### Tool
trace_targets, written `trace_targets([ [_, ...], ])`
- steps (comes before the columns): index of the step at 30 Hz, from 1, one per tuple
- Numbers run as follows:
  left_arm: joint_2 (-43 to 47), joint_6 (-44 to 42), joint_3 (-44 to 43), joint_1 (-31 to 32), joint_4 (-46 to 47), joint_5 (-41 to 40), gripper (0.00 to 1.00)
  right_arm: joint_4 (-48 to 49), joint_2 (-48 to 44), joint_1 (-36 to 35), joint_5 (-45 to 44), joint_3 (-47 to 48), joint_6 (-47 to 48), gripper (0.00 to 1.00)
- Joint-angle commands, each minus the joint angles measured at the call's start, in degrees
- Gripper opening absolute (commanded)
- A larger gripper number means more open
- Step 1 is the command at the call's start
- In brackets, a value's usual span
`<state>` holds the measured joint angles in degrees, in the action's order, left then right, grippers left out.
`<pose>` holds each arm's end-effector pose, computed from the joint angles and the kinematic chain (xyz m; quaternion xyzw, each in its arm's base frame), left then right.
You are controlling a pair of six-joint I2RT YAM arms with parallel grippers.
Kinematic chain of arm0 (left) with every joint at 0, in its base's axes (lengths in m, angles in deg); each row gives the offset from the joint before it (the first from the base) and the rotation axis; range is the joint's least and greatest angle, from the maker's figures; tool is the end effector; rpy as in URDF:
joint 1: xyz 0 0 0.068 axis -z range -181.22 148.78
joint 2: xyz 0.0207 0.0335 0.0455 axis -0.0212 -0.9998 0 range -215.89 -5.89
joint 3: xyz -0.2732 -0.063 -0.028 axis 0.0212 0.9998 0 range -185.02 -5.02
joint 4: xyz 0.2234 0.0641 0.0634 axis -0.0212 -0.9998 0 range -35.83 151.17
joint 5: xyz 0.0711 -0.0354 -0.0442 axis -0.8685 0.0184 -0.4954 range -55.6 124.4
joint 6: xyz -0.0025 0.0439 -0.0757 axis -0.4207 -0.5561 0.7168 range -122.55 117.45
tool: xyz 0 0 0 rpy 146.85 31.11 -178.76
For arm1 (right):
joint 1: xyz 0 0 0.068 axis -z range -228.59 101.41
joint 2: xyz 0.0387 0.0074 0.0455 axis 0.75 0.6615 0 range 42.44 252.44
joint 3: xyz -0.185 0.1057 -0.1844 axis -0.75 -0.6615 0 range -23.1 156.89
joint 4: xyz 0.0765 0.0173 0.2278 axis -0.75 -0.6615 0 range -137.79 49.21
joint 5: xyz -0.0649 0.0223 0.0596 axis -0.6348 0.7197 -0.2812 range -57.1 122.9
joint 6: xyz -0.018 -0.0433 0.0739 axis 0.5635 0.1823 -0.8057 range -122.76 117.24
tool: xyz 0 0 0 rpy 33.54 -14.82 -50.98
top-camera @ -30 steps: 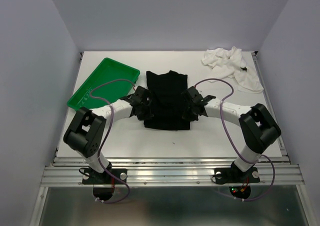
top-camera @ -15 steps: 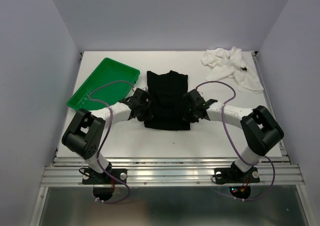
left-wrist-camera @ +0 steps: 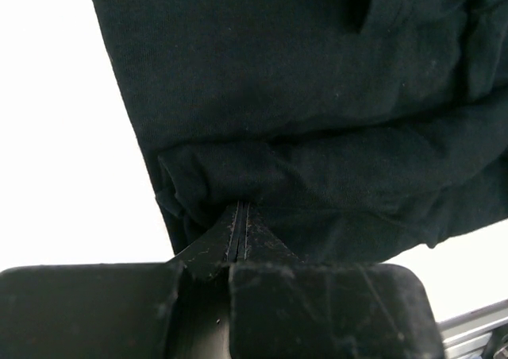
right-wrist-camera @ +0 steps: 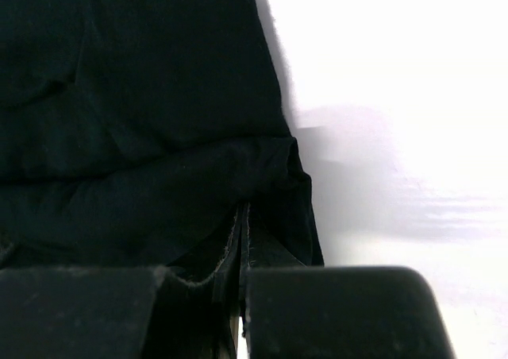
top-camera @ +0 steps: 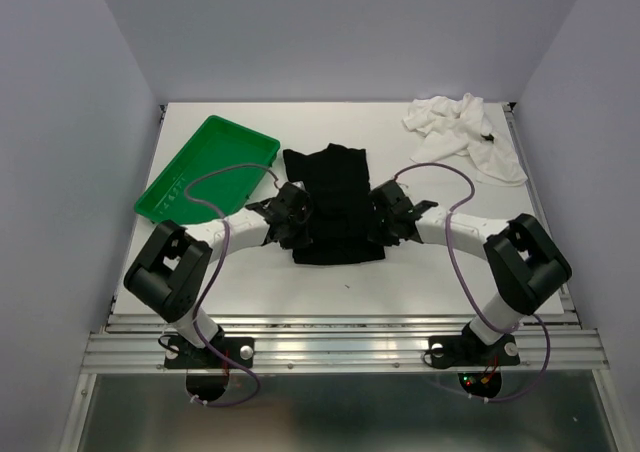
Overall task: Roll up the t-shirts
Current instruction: Roll the T-shirt to the center of the board.
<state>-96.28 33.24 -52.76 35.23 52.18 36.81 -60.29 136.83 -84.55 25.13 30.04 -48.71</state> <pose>0.2560 -0.1930 0.1610 0.0124 0.9442 -0.2097 0.2536 0.2667 0.1805 0.1525 0.1011 0.9602 0.1156 0.2332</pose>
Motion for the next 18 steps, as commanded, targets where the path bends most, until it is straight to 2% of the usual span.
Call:
trace_targets([
  [1,-6.1,-2.39,-4.53,0.82,-7.88,-4.78,0.0,-3.17,-3.15,-1.38,2.4,-8.22,-1.68,0.01],
  [6,-9.71,-5.46,-10.68,0.21,-10.68,-7.24,0.0,-3.61,-7.72,-9.88,3.81,-12.62,-7.2,0.01],
  [11,-10.16,-8.27,-14.65,-2.69,-12.1,-7.78,0.0,-2.64,-7.73,-18.87,4.34,-11.93,-14.41,0.01],
  [15,-11.3,-9.42,-18.25,-4.54,-12.27,-6.37,0.0,-4.48,-6.5,-22.21,2.07,-7.8,-16.1,0.01],
  [18,-11.74,-11.17,-22.73,-4.54,-14.73,-6.02,0.0,-9.13,-7.72,-22.22,-2.33,-4.21,-15.05,0.01],
])
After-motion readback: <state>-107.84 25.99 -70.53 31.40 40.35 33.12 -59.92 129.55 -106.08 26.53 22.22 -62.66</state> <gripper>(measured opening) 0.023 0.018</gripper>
